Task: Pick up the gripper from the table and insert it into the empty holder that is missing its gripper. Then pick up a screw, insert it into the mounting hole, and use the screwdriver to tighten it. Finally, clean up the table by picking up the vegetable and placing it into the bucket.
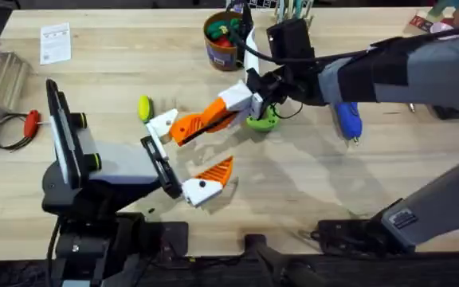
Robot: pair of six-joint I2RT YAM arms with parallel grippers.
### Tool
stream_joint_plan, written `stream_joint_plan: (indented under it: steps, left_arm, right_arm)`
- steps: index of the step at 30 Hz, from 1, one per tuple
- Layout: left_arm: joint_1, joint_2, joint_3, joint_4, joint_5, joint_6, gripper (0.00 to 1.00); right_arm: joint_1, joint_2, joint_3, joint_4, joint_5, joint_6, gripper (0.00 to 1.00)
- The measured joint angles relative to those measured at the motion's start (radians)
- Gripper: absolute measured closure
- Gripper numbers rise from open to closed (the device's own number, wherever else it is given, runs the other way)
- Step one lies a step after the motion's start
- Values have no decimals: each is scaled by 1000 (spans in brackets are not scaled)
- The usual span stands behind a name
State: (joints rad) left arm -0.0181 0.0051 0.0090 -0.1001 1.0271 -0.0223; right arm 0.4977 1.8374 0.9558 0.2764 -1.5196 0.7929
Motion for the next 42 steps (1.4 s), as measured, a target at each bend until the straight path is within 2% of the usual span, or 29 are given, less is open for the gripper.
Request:
stream_joint_plan:
  steps: [22,42]
  left_arm:
    - [6,0,0,3,-39,6,15]
    - [6,0,0,3,-43,3,16]
  right_arm:
    - [26,5,12,78,64,22,994]
    - [42,43,60,82,85,69,994]
